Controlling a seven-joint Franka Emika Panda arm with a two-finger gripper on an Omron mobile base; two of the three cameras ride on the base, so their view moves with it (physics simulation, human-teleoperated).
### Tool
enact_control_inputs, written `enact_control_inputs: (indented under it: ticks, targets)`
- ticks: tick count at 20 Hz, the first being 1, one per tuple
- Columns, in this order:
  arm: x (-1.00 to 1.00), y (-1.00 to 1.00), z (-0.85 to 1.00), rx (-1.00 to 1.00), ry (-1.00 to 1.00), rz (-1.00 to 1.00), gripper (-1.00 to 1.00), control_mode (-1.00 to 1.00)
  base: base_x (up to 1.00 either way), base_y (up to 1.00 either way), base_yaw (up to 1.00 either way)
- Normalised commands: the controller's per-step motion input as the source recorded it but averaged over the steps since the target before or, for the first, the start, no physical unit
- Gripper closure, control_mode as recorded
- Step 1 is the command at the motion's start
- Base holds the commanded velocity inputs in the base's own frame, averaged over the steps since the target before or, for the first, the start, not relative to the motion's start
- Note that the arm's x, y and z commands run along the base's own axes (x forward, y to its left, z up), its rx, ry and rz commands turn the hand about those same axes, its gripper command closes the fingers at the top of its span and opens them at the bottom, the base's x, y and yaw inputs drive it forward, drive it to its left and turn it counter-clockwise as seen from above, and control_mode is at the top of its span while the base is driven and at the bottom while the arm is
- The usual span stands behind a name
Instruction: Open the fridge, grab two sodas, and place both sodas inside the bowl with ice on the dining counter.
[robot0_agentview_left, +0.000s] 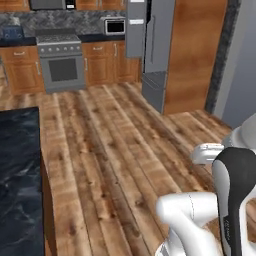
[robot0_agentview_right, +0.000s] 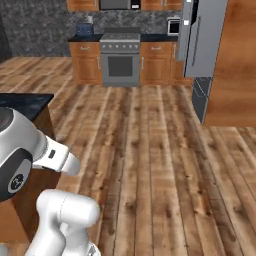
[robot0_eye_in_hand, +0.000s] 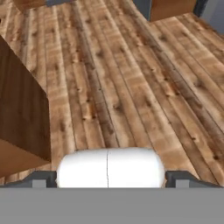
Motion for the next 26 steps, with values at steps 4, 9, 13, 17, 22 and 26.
enact_control_inputs:
  ticks: [4, 9, 13, 17, 22, 26]
  targets:
    - [0.00, 0.00, 0.00, 0.00, 0.00, 0.00, -1.00, 1.00, 1.00, -0.89, 0.00]
    - [0.00, 0.00, 0.00, 0.00, 0.00, 0.00, -1.00, 1.00, 1.00, -0.46, 0.00]
    - [0.00, 0.00, 0.00, 0.00, 0.00, 0.00, -1.00, 1.00, 1.00, -0.11, 0.00]
    - [0.00, 0.00, 0.00, 0.00, 0.00, 0.00, -1.00, 1.00, 1.00, 0.00, 0.00]
    - [0.00, 0.00, 0.00, 0.00, 0.00, 0.00, -1.00, 1.00, 1.00, 0.01, 0.00]
    - [0.00, 0.00, 0.00, 0.00, 0.00, 0.00, -1.00, 1.00, 1.00, 0.08, 0.00]
